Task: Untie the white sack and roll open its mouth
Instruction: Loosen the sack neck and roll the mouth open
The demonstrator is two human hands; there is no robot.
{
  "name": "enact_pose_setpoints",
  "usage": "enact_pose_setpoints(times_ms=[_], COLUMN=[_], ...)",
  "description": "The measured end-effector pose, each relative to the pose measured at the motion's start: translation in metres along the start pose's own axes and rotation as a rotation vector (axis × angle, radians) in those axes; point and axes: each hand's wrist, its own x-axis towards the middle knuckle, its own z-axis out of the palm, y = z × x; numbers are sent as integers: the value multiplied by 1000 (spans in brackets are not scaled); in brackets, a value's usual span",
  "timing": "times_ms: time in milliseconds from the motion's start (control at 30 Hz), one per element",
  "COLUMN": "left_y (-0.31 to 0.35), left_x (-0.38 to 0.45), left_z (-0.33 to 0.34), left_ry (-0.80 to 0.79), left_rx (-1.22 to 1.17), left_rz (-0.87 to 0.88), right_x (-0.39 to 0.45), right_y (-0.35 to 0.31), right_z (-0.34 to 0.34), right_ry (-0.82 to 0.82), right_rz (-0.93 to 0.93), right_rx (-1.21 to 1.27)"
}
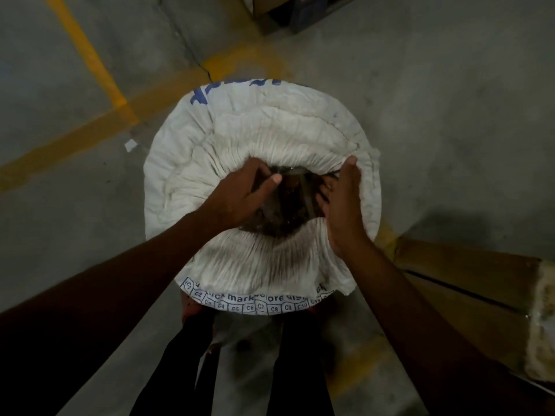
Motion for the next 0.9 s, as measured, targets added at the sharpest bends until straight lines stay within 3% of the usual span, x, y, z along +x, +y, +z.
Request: enact_pose_setpoints(times_ms=[133,300,533,667,767,900], left_y=[-4,-12,-17,-34,-47,-66], left_x=[12,16,6,-10,-27,-50], left_z=[-9,-23,-19,-25,-31,-28], left_ry=[39,161,196,119,-21,-294], left_rx=[29,218,380,526,503,641], left_rz=[108,146,115,249,386,564], right_x=[-1,15,16,6,-1,-13], right_y=[-5,-7,-3,9,20,38], right_z=[-8,-28,-27,-37,-49,-58], right_ry=[141,112,93,59,-117,-613], right_rz=[-376,-579,-623,-730,-868,-917], right_rx=[-491,-831,-874,-1036,-1153,-1351])
